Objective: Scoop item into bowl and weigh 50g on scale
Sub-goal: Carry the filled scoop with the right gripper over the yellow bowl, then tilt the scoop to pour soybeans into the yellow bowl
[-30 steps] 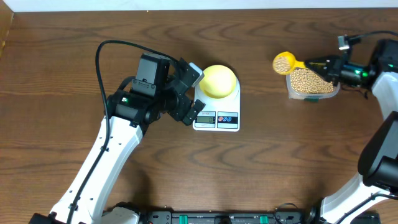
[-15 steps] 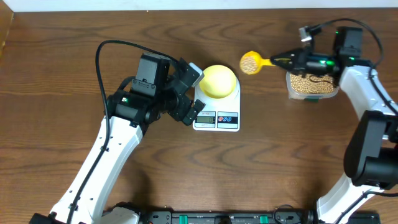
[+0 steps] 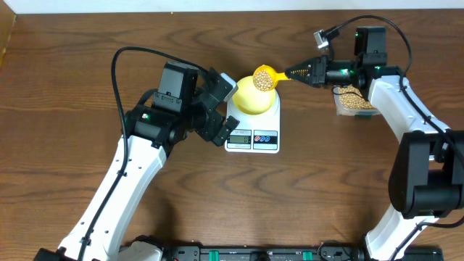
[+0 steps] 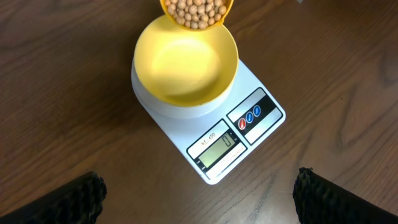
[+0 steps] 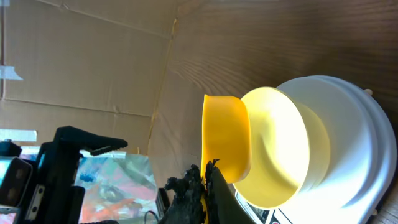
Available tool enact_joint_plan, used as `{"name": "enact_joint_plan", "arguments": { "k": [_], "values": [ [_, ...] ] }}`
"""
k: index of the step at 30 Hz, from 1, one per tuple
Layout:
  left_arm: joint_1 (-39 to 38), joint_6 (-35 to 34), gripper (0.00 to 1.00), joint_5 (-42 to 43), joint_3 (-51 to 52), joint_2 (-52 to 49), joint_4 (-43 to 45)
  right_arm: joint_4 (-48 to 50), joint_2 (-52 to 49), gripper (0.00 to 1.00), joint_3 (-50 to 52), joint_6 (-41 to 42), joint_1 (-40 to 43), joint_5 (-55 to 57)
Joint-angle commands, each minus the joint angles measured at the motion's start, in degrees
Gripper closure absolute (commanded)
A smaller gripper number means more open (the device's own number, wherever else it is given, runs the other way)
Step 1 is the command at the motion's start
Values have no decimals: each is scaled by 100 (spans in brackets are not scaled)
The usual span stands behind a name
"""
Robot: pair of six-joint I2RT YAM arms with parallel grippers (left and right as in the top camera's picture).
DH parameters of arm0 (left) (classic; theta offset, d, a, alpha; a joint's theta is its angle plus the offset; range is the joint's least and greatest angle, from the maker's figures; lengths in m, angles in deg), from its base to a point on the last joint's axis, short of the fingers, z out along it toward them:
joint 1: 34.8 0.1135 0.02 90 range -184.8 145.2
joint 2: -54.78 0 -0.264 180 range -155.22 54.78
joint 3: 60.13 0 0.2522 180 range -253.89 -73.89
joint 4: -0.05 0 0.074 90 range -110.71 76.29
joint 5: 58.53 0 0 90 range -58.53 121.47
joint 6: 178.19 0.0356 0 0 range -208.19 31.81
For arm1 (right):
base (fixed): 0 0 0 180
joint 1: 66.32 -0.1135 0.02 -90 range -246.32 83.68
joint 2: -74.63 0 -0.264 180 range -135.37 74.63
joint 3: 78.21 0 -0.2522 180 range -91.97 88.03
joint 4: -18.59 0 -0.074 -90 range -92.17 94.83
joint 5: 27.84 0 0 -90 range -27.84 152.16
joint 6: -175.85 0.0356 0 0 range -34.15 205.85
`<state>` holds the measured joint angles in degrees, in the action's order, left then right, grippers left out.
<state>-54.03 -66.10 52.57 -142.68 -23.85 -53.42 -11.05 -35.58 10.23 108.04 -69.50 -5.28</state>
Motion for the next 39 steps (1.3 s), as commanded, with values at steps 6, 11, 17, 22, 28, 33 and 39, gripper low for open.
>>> {"name": "enact_joint_plan", "arguments": {
  "k": [6, 11, 17, 22, 28, 33, 39],
  "values": [
    [17, -52, 2, 76, 33, 87, -15, 26, -55, 99, 2, -83, -186, 289],
    [17, -52, 2, 76, 33, 87, -15, 26, -55, 99, 2, -649, -267, 286],
    [17, -52, 2, 76, 33, 87, -17, 28, -55, 99, 2, -1314, -365, 304],
    [17, -52, 2, 76, 33, 87, -17, 28, -55, 99, 2, -1440, -400, 758],
    [17, -52, 2, 76, 33, 87, -15, 24, -55, 99, 2, -2116, -407, 861],
    [17, -52, 2, 76, 33, 87, -17, 26, -55, 99, 2, -2531, -407, 866],
    [17, -52, 2, 76, 33, 87, -15, 26, -55, 99, 2, -2975, -411, 863]
  ]
}}
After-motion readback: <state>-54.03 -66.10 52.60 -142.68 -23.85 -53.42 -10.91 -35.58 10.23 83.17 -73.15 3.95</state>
